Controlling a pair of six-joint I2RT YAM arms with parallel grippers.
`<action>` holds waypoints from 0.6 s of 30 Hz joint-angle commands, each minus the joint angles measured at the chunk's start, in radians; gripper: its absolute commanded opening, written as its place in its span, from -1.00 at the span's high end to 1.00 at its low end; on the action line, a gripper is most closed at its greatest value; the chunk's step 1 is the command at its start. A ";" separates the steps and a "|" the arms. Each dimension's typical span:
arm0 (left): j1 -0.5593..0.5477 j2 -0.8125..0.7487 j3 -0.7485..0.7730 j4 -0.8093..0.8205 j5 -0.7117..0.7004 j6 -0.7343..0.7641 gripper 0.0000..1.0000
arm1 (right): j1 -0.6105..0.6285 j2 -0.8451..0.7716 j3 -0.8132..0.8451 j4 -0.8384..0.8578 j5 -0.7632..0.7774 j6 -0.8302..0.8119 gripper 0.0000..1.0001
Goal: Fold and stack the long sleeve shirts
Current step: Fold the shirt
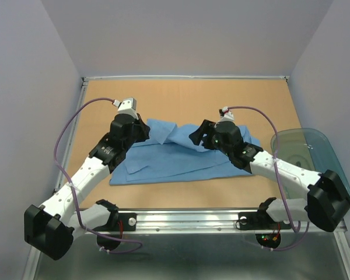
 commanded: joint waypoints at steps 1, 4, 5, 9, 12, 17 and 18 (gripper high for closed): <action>0.002 -0.009 0.050 -0.017 0.068 0.086 1.00 | -0.029 -0.054 0.038 -0.096 0.216 -0.198 -0.44; 0.002 -0.024 0.038 -0.026 0.154 0.055 1.00 | -0.040 -0.055 0.038 -0.101 0.212 -0.311 -0.42; 0.002 -0.029 0.033 -0.031 0.174 0.041 1.00 | -0.042 -0.052 0.039 -0.101 0.204 -0.344 -0.42; 0.004 -0.075 -0.026 -0.037 0.248 -0.092 1.00 | -0.042 -0.031 0.027 -0.104 0.118 -0.494 -0.43; 0.004 -0.103 -0.085 -0.052 0.263 -0.175 1.00 | -0.040 -0.025 0.016 -0.104 0.043 -0.573 -0.43; 0.002 -0.138 -0.141 -0.208 0.239 -0.326 1.00 | -0.040 -0.041 -0.004 -0.106 0.035 -0.597 -0.43; 0.002 -0.145 -0.160 -0.222 0.232 -0.321 1.00 | -0.040 -0.040 -0.005 -0.107 0.043 -0.596 -0.43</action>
